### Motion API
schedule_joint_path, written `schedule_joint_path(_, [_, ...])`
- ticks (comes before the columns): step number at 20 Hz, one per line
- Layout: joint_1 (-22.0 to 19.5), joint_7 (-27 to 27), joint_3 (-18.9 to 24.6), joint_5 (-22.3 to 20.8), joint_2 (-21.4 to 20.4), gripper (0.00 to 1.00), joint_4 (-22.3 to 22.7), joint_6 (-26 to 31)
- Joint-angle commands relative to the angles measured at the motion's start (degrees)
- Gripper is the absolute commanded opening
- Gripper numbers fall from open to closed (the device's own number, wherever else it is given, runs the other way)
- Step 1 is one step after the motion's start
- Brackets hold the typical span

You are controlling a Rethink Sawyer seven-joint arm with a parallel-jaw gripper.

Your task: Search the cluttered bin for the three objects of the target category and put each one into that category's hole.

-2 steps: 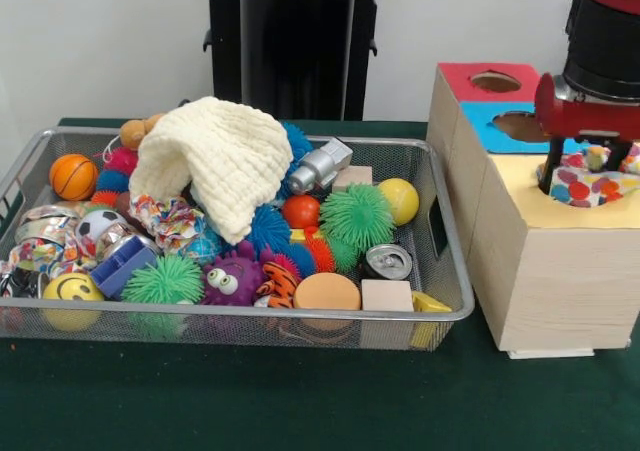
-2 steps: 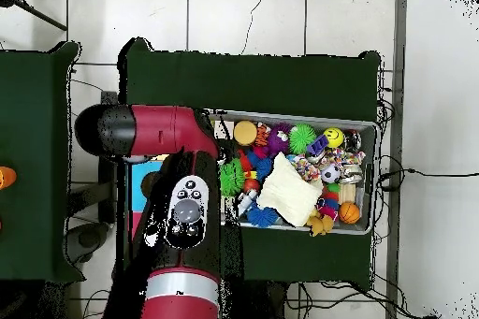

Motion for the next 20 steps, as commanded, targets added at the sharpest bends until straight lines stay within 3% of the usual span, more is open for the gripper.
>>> schedule_joint_path(1, [-1.4, 3.0, 1.0, -1.0, -10.7, 1.0, -0.1, 15.7])
schedule_joint_path(20, [-3.1, 3.2, 3.9, -1.9, -9.7, 1.0, 2.8, 11.0])
